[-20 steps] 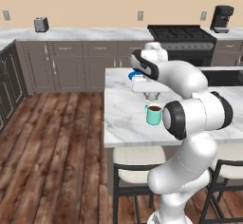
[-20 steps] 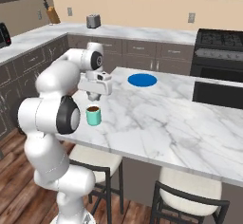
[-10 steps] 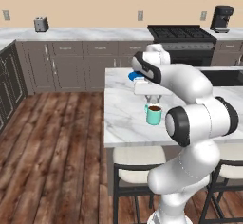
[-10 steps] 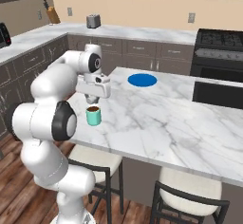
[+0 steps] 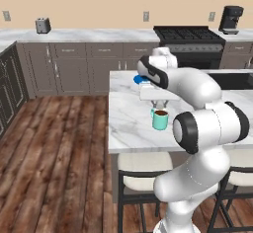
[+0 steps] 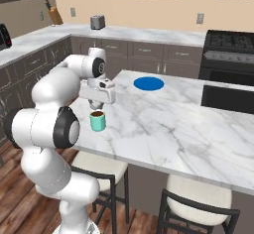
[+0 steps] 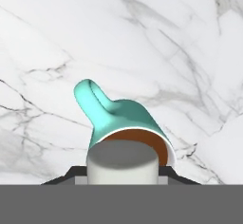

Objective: Pick up the marshmallow and place it in the cup of hot chocolate on the dining counter.

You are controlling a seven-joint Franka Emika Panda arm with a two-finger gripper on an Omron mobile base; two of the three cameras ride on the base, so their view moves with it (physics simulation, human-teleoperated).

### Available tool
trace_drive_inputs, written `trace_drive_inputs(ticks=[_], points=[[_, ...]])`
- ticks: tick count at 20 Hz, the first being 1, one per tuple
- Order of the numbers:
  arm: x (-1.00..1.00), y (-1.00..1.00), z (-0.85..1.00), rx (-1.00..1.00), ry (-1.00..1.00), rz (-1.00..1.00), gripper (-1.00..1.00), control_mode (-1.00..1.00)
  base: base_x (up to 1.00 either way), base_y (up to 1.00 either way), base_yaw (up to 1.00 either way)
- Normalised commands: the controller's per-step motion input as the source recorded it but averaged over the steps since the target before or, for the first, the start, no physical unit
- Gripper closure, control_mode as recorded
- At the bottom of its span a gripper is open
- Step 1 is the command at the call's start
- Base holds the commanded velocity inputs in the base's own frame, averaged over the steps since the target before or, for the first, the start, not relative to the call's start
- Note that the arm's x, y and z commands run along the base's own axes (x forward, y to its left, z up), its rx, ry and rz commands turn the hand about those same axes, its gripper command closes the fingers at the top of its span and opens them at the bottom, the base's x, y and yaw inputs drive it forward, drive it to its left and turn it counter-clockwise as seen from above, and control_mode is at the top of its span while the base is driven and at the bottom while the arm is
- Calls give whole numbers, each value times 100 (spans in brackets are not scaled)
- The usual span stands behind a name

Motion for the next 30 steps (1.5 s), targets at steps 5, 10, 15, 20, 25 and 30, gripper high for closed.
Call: trace_drive_inputs(ticks=[5,10,15,20,25,30], points=[[0,0,-24,-1,0,0,100,-100,0,0,0],[0,0,-21,-1,0,0,100,-100,0,0,0],[0,-3,-2,0,0,0,100,-100,0,0,0],[-12,-6,0,0,0,0,100,-100,0,0,0],[-22,-1,0,0,0,0,-100,-100,0,0,0],[-19,-2,4,0,-3,0,-100,-100,0,0,0]])
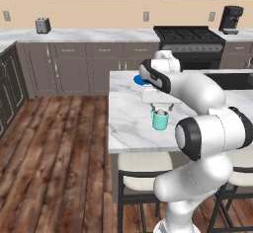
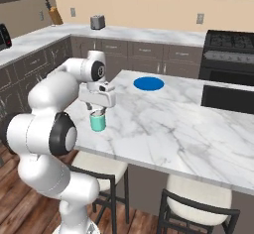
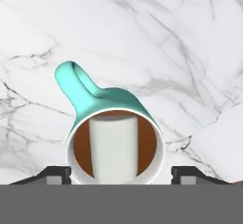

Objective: Pick up the marshmallow and place it in the cup of hot chocolate on the dining counter.

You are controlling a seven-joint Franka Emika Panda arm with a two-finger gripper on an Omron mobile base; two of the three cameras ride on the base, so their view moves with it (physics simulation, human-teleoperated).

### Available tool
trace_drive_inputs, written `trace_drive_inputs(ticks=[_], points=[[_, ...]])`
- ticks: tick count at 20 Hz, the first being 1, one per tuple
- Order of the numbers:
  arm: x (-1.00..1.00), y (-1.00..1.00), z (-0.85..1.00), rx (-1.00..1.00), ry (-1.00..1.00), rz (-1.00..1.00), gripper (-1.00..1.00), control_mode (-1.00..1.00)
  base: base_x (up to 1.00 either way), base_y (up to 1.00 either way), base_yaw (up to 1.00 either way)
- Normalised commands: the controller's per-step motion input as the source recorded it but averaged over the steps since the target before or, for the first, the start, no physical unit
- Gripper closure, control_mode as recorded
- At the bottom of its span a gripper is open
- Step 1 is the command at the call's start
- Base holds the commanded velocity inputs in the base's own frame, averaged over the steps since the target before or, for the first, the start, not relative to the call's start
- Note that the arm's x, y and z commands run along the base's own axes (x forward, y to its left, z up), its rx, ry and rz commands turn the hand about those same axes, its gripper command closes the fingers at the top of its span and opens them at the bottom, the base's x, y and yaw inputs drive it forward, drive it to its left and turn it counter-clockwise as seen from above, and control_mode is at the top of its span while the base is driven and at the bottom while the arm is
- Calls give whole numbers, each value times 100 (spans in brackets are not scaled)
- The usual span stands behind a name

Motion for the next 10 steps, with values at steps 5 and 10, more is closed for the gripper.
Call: trace_drive_inputs(ticks=[5,10], points=[[-18,-8,19,0,-7,0,-100,-100,0,0,0],[-1,-3,77,1,-13,0,-100,-100,0,0,0]])
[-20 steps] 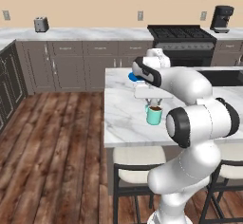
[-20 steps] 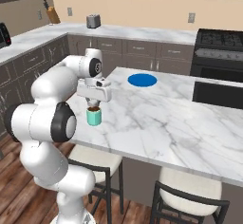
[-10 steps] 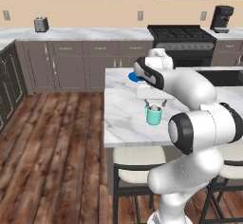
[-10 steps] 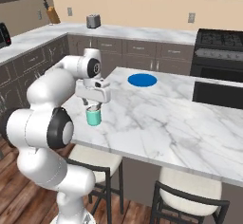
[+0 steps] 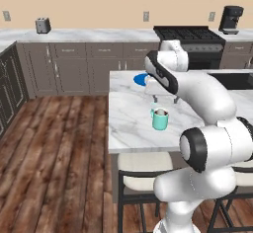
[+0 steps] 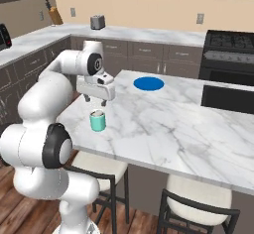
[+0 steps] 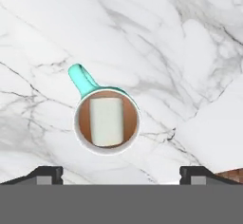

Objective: Pick up the marshmallow and place it in the cup of hot chocolate on the dining counter.

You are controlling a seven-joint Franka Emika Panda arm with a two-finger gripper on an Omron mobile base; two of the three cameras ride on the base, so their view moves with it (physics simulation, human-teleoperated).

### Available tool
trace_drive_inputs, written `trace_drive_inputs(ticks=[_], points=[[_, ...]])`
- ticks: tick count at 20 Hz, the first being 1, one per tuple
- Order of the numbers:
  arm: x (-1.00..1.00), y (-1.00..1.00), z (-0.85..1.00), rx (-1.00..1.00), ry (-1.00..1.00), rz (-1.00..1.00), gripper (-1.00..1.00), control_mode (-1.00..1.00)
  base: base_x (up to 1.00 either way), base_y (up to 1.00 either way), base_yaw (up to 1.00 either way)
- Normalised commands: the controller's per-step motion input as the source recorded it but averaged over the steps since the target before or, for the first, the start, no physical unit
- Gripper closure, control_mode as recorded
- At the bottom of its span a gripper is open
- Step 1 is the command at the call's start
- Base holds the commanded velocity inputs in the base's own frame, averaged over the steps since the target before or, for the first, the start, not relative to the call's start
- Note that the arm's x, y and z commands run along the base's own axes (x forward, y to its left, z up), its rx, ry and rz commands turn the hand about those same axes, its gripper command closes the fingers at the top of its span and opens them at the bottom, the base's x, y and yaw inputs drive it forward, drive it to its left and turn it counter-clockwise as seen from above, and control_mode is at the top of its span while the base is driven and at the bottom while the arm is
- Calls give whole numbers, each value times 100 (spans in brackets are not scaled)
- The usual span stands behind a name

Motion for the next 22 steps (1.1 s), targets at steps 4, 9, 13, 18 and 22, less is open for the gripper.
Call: trace_drive_inputs(ticks=[4,9,13,18,22], points=[[-6,1,83,0,-16,0,-100,-100,0,0,0],[-30,12,62,0,-20,0,-100,-100,0,0,0],[-85,1,24,0,-31,0,-100,-100,0,0,0],[-88,4,0,0,-30,0,-100,-100,0,0,0],[-81,4,0,0,-27,0,-100,-100,0,0,0]])
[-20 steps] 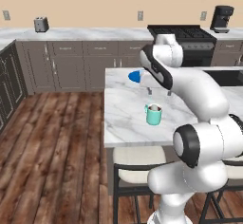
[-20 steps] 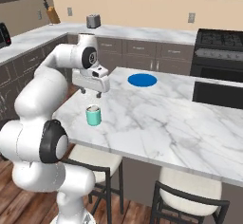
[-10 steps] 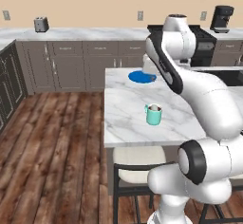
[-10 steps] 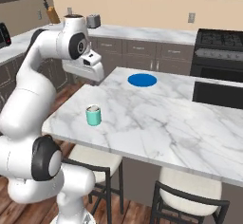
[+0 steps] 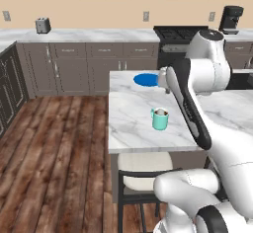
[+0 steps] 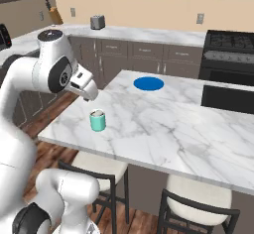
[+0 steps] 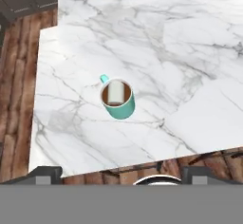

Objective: Pick up the marshmallow and place it in the cup of hot chocolate on the dining counter.

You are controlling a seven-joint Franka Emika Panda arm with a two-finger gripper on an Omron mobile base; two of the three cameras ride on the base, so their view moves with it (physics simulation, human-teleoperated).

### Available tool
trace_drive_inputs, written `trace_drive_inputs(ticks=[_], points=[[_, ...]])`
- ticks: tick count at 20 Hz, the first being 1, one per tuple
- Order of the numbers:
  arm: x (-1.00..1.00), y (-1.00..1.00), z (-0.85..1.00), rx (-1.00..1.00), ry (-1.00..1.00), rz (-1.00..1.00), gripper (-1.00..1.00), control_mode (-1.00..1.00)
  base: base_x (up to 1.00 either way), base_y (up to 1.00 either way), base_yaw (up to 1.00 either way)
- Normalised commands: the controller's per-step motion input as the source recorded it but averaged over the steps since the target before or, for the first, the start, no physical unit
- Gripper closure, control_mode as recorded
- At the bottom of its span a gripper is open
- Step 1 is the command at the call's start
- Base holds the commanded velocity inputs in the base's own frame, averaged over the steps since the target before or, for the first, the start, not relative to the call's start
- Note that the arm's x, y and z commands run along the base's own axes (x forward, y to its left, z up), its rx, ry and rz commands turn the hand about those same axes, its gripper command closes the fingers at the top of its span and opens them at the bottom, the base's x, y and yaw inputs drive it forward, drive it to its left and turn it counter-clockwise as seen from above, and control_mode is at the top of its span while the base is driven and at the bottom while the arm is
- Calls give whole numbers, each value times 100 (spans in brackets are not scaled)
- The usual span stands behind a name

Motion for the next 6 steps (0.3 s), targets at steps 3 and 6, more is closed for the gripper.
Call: trace_drive_inputs(ticks=[3,6], points=[[-50,4,3,0,-22,0,-100,-100,0,0,0],[-17,0,32,0,-15,0,-100,-100,0,0,0]])
